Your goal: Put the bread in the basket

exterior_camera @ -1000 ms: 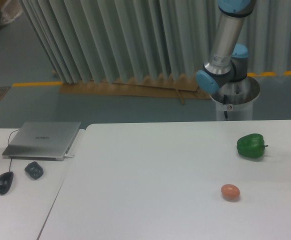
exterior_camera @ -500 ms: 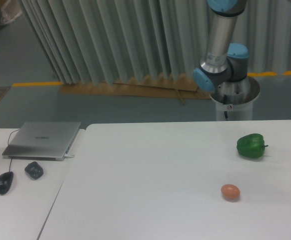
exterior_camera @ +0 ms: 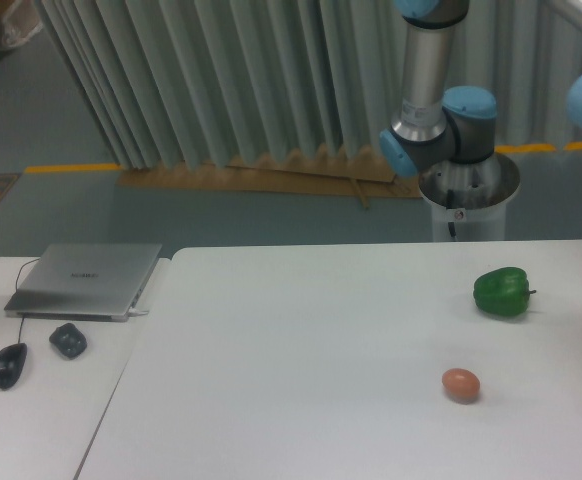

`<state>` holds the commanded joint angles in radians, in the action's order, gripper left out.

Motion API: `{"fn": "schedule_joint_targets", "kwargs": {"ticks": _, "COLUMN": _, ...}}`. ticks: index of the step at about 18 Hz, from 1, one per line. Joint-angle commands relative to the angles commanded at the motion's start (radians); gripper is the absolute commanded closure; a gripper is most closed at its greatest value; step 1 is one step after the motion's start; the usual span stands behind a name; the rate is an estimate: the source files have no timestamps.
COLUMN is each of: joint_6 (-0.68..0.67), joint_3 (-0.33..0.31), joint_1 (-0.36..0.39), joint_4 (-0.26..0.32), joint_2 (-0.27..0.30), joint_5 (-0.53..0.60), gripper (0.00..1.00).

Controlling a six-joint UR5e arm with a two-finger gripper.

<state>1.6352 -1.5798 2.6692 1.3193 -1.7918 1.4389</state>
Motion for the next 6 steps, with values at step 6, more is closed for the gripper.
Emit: {"fn": "schedule_joint_targets", "kwargs": {"ticks": 6, "joint_6": -0.002, "joint_3": -0.022, "joint_1": -0.031, "joint_4": 0.0, "joint_2": 0.023, "joint_5": 0.005, "gripper": 0.0}}
